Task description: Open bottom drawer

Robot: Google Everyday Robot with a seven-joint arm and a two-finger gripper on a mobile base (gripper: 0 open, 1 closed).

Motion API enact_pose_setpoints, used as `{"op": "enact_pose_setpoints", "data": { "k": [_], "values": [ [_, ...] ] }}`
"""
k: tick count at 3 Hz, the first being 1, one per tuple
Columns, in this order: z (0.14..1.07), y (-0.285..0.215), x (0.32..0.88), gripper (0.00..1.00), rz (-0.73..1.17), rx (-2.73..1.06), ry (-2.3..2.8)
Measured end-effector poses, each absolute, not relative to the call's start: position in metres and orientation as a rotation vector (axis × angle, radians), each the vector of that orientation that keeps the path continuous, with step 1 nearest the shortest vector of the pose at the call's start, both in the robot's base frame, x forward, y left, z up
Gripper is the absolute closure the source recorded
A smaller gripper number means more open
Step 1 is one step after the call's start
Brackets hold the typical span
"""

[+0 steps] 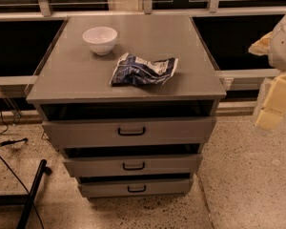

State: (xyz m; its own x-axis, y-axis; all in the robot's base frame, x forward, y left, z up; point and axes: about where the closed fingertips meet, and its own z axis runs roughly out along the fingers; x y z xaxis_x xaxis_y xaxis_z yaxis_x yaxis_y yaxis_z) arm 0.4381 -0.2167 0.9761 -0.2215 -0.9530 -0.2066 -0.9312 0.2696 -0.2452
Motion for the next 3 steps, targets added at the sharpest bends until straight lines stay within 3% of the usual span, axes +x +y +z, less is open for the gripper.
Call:
{"op": "enact_pose_setpoints", "data": {
  "k": [3],
  "values": [
    [0.919, -0.205, 0.427, 0.00, -0.060, -1.672, 2.201]
  ]
}}
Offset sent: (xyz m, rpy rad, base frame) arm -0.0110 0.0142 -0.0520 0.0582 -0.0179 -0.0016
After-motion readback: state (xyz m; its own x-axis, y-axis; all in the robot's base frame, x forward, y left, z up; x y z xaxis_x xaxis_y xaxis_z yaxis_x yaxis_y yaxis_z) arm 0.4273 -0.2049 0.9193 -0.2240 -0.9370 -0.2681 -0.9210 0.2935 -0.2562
